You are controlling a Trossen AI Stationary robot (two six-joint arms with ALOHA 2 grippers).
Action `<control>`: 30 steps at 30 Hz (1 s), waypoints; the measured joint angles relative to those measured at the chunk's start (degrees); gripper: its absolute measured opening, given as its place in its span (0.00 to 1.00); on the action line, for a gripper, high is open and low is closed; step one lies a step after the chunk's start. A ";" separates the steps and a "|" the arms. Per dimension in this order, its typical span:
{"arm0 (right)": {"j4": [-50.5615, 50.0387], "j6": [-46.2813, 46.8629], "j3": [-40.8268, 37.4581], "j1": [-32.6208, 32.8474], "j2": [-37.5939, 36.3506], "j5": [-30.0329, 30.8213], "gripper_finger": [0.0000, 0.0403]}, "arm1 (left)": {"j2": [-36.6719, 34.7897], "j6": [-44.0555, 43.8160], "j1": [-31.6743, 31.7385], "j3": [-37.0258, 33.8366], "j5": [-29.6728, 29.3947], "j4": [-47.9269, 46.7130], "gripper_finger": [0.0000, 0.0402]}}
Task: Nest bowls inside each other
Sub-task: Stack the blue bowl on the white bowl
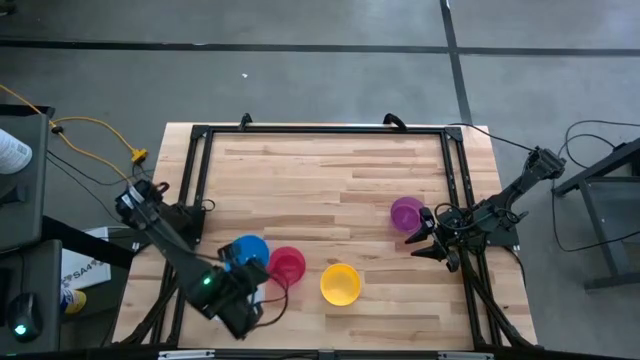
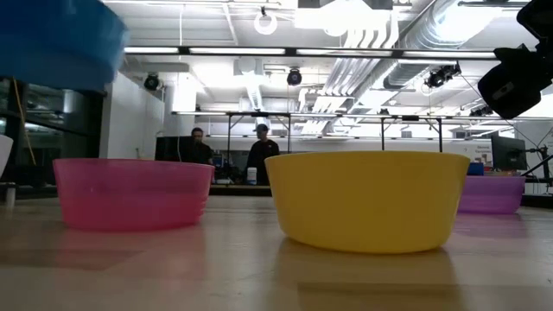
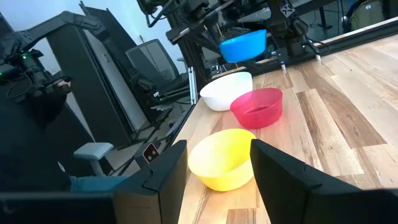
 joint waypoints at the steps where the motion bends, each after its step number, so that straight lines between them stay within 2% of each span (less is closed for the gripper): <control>1: 0.02 0.04 0.01 0.00 0.00 0.00 0.42 | -0.02 -1.69 -0.79 0.00 -0.01 0.20 0.00; 9: 0.02 0.34 -0.01 0.00 0.00 0.00 0.42 | 2.25 -11.08 -5.34 0.02 0.30 1.05 0.00; 17: 0.04 0.34 0.01 0.01 0.00 0.04 0.42 | 7.61 -12.83 -6.50 0.00 5.44 3.81 0.00; 22: 0.02 0.34 0.01 0.01 0.00 0.04 0.42 | 9.30 -13.73 -7.39 -0.02 5.53 7.18 0.00; 30: 0.02 0.34 -0.01 0.01 0.00 0.04 0.42 | 10.64 -18.52 -9.52 -0.02 4.04 6.77 0.00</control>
